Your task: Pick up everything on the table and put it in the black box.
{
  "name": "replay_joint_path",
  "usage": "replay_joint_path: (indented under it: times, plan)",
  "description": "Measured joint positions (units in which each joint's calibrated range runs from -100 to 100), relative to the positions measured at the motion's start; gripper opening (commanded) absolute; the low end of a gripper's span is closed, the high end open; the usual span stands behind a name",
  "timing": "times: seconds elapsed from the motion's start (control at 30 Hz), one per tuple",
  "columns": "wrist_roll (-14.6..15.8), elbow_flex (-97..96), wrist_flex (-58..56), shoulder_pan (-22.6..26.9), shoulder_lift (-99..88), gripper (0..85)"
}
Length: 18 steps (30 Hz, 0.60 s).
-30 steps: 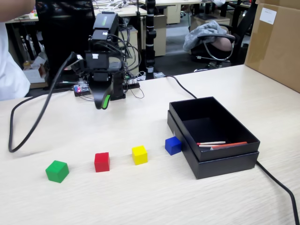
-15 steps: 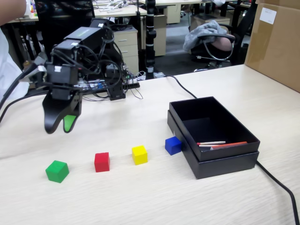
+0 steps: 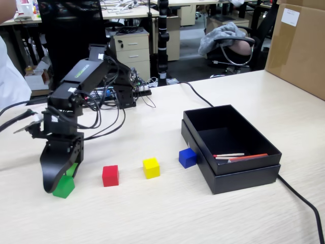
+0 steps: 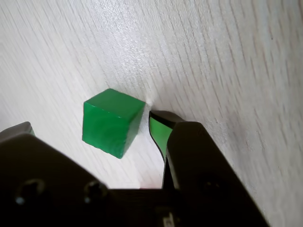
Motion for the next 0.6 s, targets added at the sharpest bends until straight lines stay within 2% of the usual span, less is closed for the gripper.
replay_joint_path:
  times: [0.17, 0.5, 0.6]
  plan:
    - [0.0, 3.3, -0.2, 0.0, 2.7, 43.4]
    - [0.0, 3.6, -0.2, -0.2, 3.9, 42.0]
    - [0.0, 4.1, -0.3, -0.3, 4.1, 37.5]
